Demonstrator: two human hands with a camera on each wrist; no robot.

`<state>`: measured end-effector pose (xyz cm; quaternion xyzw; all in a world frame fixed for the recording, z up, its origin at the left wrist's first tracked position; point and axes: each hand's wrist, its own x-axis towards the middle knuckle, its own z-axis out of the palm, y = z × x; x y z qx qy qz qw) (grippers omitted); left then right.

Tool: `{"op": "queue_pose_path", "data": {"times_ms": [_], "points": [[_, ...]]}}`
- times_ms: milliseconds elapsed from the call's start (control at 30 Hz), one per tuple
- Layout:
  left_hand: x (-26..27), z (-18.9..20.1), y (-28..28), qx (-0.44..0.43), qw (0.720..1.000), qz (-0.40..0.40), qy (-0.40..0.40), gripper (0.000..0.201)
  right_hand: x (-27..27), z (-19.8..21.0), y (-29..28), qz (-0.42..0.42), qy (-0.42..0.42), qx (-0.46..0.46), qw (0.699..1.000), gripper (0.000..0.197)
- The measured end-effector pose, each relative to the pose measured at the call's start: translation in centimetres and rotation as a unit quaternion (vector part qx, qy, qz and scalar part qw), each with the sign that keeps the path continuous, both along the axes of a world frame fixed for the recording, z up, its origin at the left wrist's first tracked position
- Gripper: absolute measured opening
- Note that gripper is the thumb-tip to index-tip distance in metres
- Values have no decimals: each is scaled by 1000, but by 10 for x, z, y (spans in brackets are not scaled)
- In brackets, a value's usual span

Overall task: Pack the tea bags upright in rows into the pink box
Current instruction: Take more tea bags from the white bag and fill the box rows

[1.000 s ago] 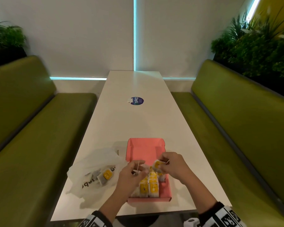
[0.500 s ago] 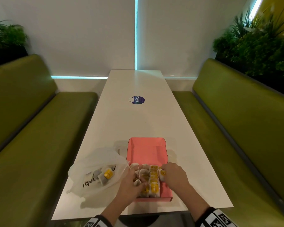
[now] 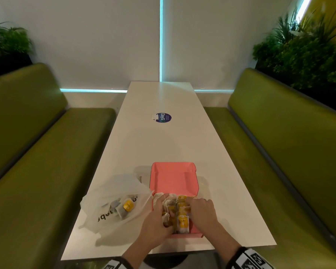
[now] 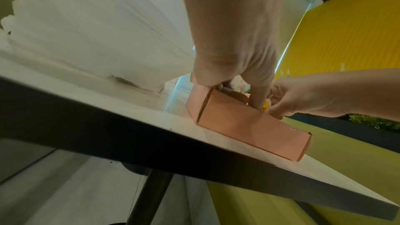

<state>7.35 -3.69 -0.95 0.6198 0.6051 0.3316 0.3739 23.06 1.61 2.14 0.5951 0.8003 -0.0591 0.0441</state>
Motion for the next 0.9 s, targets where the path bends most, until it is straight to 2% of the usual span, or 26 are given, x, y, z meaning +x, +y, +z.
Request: {"op": "queue_pose_path", "data": {"times_ms": [167,333,467,700,900], "points": [[1,1,-2,-15,1000,8,-3,91,4,-6,0,-13,5,12,1000,30],[2,6,-2,-5,1000,4,30,86,2,-4,-1,4,-42,17,999,28],[1,1,-3,-23,1000,10,6,92,-1,1,-3,-21,-57,23,998,24],[3,5,-4,-17,1000,-1,0,88,0,-5,-1,-115,17,37,992,20],[1,0,-4,-13,1000,-9,5,89,3,-18,3,-178,80,-35,980,23]]}}
